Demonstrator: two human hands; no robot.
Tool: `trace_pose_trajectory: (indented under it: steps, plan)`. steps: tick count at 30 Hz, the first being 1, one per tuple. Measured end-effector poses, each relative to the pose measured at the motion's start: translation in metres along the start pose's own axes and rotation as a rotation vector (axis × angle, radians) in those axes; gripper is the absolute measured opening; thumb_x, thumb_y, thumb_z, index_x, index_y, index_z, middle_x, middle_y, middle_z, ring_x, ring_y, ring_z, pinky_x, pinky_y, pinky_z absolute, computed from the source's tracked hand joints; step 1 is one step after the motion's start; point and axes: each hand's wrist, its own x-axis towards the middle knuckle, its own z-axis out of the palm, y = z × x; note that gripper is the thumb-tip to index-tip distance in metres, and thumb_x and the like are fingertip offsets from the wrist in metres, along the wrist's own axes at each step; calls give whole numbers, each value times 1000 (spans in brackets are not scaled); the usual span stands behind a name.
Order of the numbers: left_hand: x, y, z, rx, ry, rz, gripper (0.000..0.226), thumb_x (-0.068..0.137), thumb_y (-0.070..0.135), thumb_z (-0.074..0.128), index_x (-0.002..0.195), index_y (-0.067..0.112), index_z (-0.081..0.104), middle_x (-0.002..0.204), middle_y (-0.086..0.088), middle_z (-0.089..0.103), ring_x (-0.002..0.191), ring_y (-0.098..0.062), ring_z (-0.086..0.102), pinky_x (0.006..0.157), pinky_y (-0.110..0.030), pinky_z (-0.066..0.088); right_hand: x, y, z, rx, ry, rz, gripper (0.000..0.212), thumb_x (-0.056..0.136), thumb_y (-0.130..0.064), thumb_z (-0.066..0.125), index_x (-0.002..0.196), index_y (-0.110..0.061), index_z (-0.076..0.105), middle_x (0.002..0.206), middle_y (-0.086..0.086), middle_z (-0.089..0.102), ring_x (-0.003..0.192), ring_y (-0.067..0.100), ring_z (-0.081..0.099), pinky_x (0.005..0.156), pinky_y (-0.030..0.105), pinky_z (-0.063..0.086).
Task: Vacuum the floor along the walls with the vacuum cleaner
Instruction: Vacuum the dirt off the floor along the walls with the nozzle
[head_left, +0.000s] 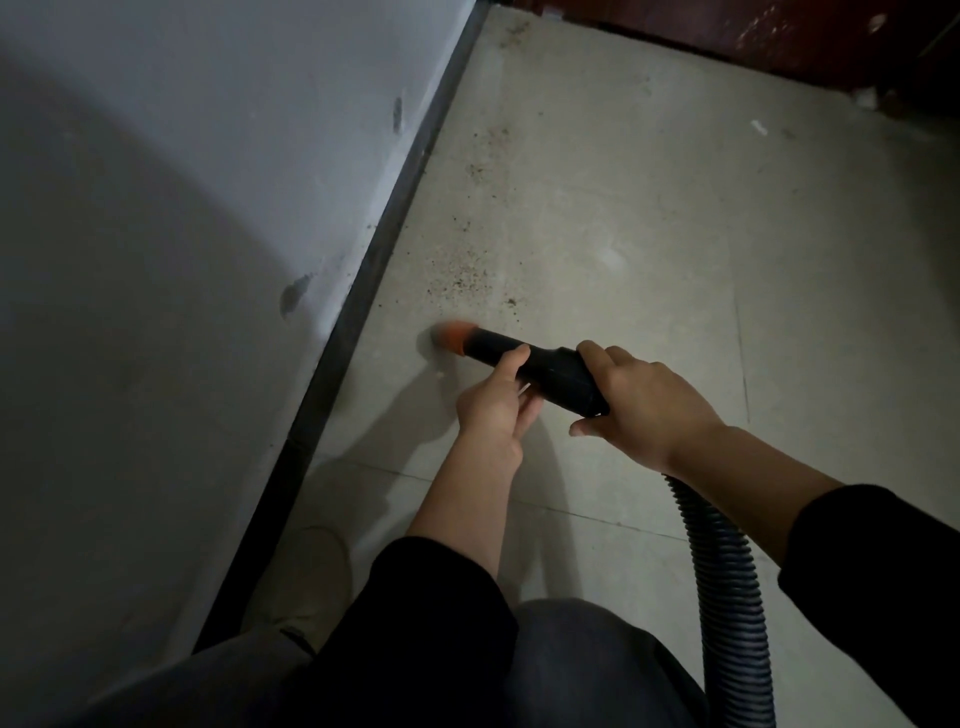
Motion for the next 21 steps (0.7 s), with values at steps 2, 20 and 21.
trace_pose_trajectory:
  steps: [2,20,21]
  plan:
    - [1,-4,4,20,-2,-1,37,88,21,72,120,6,61,112,-11,71,85,-11,68,66,-18,58,-3,5,0,0,2,18,64,84,-40,72,132,-16,36,109,6,56,86,28,60,71,35,49]
    - [0,-39,35,158,-74,-51,39,88,21,72,122,6,60,109,-11,72,88,-14,69,63,-21,59,-42,43,4,24,1,153,63,84,-40,71,132,-16,37,109,6,55,87,28,60,72,36,49]
    - [-1,-40,36,160,-76,-55,39,88,21,72,122,6,60,108,-11,72,86,-13,69,61,-20,59,-45,44,4,21,-1,158,63,84,-40,71,132,-16,36,109,6,55,87,28,60,72,36,49]
